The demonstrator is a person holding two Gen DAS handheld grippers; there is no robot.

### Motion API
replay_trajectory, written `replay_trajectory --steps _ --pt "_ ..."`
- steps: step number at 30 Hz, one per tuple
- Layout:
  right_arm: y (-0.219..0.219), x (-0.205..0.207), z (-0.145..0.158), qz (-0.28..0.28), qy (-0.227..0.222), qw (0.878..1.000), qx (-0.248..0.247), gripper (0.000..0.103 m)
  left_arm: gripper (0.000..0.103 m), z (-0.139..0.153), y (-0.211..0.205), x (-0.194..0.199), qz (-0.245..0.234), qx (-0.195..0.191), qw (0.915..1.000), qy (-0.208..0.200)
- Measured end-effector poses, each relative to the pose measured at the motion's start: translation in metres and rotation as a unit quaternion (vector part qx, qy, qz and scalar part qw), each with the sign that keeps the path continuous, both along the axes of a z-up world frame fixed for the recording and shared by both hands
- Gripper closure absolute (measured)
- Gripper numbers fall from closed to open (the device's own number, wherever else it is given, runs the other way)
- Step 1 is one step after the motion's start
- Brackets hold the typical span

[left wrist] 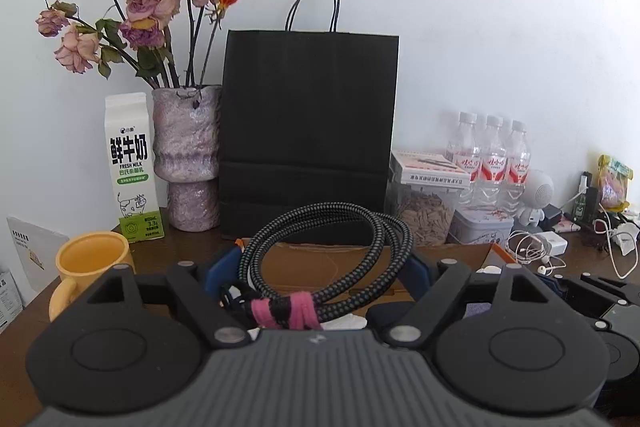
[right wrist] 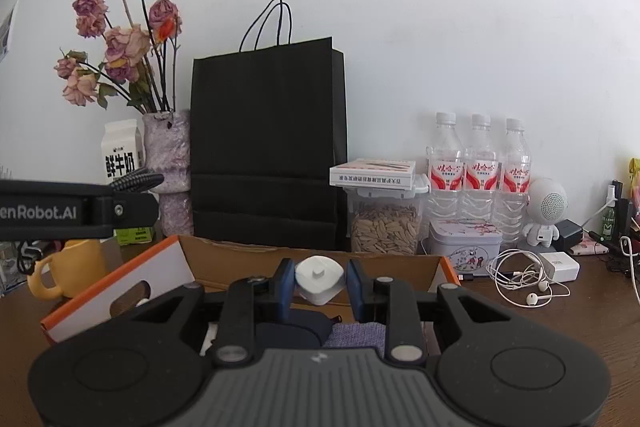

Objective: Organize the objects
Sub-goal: 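Carry the braided cable and white cap into the red box and open both tools, then move both tools back to the table beside the red box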

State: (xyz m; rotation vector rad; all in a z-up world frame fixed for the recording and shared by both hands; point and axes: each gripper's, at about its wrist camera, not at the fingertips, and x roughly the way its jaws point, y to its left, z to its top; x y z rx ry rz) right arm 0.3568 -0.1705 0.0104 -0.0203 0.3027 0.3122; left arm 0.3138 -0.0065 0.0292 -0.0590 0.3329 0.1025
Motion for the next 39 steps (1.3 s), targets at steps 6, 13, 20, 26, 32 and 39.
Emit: replay_trajectory --steps 6,13,20,26,32,39 --pt "-0.005 0.008 -0.012 -0.007 0.029 1.0 0.0 0.076 0.019 -0.014 0.001 0.01 0.0 0.007 0.9996 0.029" --pt "-0.006 0.005 -0.014 -0.005 0.034 0.999 0.003 0.016 0.0 -0.014 -0.001 0.004 0.002 0.01 0.9999 0.01" --pt "0.0 0.0 -0.013 -0.012 0.02 1.0 -0.008 0.0 0.0 -0.011 0.003 0.003 0.011 -0.002 0.9999 0.003" --pt "-0.002 -0.001 -0.012 -0.015 0.018 1.0 -0.005 0.0 0.0 -0.011 0.004 0.002 0.014 -0.003 0.9999 0.003" --pt "-0.004 -0.015 -0.006 -0.025 0.009 1.0 -0.007 0.0 0.0 -0.012 0.006 -0.012 0.015 -0.007 0.9998 -0.01" --pt "-0.019 -0.044 0.001 -0.012 -0.011 1.0 -0.01 0.0 0.0 -0.009 0.012 -0.049 -0.012 -0.007 0.9986 -0.051"
